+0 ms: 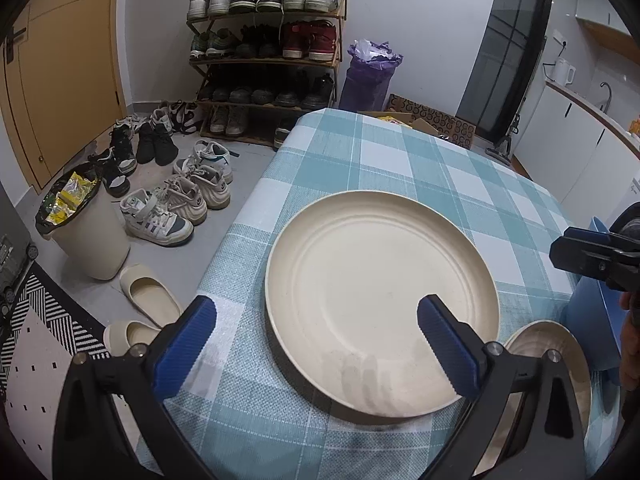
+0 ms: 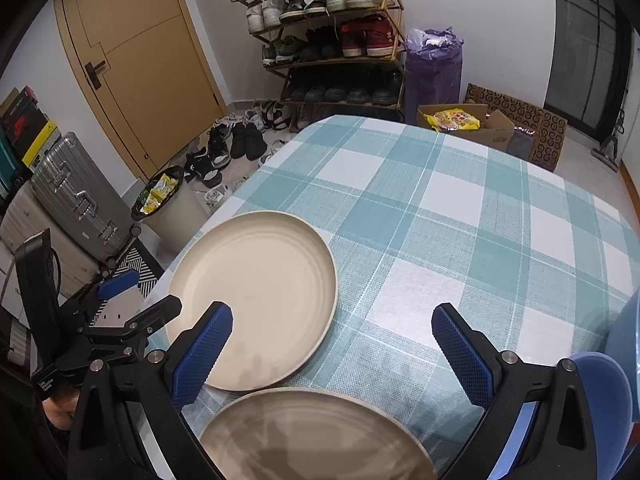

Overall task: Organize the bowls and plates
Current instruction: 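Position both grippers at the rim of the separate cream plate, then close both grippers on the cream plate rim, then lift the cream plate and carry it over the plate stack with both grippers, then lower the held cream plate onto the plate stack with both grippers, then open both grippers and pull back from the stacked plate rim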

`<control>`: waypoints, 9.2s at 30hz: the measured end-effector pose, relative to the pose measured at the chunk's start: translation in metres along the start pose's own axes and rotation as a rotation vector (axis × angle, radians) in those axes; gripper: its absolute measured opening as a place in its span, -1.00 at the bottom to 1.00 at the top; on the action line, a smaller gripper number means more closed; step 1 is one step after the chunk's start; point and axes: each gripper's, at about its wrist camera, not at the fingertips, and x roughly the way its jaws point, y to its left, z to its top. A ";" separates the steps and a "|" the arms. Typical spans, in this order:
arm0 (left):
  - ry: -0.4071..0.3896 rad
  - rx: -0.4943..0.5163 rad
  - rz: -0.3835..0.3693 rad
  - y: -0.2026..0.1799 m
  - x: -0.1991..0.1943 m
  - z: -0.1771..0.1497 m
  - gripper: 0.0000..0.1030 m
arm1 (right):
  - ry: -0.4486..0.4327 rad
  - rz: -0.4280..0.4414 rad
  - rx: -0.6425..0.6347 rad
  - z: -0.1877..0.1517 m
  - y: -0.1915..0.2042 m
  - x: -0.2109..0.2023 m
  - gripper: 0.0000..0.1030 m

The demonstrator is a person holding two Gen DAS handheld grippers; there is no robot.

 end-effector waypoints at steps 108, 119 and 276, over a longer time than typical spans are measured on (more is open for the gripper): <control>-0.026 -0.043 -0.067 0.007 -0.020 -0.002 -0.51 | 0.028 -0.007 -0.079 -0.018 0.017 0.032 -0.55; -0.074 0.022 -0.070 -0.019 -0.049 -0.005 -0.51 | -0.038 -0.018 -0.068 -0.034 0.012 -0.010 -0.55; 0.002 0.366 -0.061 -0.106 -0.051 -0.107 0.04 | -0.014 -0.331 -0.012 -0.204 0.014 -0.084 -0.36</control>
